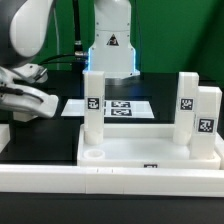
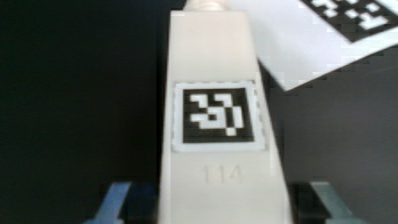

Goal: Assemble desk

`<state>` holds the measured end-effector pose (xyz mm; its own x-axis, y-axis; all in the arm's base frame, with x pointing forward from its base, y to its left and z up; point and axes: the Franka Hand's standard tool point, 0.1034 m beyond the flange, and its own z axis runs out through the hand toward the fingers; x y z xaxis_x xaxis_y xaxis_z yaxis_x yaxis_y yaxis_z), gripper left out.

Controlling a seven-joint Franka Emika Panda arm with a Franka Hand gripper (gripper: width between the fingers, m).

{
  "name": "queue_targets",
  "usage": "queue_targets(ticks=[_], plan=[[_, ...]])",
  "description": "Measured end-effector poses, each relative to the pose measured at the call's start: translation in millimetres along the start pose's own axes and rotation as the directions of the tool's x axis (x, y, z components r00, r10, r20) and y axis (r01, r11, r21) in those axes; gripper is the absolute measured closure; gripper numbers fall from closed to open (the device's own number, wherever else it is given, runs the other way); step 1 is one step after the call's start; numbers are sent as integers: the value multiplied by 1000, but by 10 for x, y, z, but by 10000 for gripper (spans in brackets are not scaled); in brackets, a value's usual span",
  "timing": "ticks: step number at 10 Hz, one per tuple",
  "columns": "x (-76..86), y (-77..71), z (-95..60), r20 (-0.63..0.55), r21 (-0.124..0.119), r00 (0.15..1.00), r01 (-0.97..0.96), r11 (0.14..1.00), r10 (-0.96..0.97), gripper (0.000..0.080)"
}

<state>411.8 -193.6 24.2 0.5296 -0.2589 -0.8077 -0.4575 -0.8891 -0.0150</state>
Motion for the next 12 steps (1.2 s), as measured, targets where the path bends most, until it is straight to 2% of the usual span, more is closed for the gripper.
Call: queue_targets(ticks=[1,2,3,8,9,10,11,12], plan=[[-111,-108,-131,5,-2,1000,10,1000,-10,511],[-211,-180,-314,18,9,1000,23,1000,-23,511],[-206,-191,-432,0,10,1000,22,1000,-22,511],[-134,-188,-458,-46,1,999,19,1000,-19,509],[-146,-318,-574,-106,-6,994,4,1000,-5,509],[-238,-453,-676,-168,13,986,10,1000,-8,509],[-311,-522,-718,-204,33,979,-16,999,23,509],[-341,-627,-775,-263,80,963,-42,996,62,509]])
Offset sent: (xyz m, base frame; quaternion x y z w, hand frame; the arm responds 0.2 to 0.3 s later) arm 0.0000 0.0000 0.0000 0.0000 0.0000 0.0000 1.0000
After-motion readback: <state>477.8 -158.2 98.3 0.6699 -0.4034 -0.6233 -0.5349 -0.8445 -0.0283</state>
